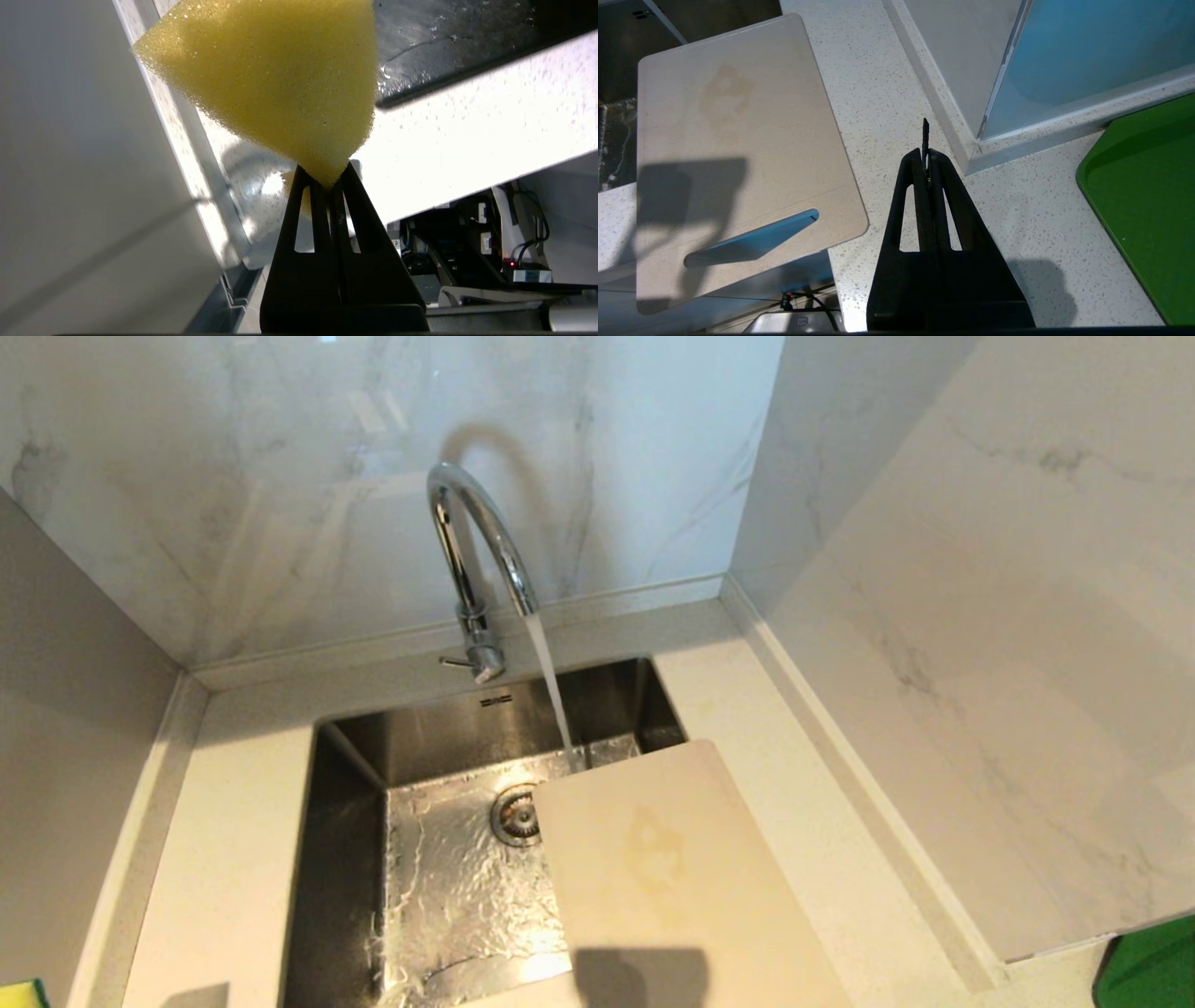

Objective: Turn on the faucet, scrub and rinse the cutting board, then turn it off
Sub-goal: Pick up the cutting board

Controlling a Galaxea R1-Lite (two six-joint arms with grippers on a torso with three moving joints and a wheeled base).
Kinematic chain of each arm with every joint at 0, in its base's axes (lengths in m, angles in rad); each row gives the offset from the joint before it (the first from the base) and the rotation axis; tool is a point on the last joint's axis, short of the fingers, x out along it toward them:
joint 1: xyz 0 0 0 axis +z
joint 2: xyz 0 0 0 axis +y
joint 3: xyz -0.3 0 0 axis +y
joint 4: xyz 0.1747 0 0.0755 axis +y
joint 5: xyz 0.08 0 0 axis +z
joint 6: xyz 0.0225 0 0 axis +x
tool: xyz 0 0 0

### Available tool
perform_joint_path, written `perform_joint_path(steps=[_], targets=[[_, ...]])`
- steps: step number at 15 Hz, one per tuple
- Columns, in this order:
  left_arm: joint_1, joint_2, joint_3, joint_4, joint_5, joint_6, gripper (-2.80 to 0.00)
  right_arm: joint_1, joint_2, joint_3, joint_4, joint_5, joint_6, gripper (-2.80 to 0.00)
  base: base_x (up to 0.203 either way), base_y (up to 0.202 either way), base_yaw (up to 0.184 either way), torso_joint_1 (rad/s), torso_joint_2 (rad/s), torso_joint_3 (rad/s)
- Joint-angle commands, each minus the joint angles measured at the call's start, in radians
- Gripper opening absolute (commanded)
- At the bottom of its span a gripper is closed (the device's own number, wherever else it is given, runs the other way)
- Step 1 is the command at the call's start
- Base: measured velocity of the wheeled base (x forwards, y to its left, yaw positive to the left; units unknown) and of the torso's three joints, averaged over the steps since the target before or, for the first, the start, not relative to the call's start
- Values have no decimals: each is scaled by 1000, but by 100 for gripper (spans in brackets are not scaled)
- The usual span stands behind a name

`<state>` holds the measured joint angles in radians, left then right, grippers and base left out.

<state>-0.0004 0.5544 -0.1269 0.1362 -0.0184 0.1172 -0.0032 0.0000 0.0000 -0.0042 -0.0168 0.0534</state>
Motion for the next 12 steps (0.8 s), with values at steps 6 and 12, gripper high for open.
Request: perform_joint_path(steps=[6, 12], targets=[[2, -226, 74, -1, -5, -6, -280, 0, -2, 2, -1, 1, 0, -280, 0, 0, 0, 0, 0, 0], [6, -454, 75, -1, -4, -7, -280, 0, -2, 2, 0, 0, 0, -280, 0, 0, 0, 0, 0, 0]])
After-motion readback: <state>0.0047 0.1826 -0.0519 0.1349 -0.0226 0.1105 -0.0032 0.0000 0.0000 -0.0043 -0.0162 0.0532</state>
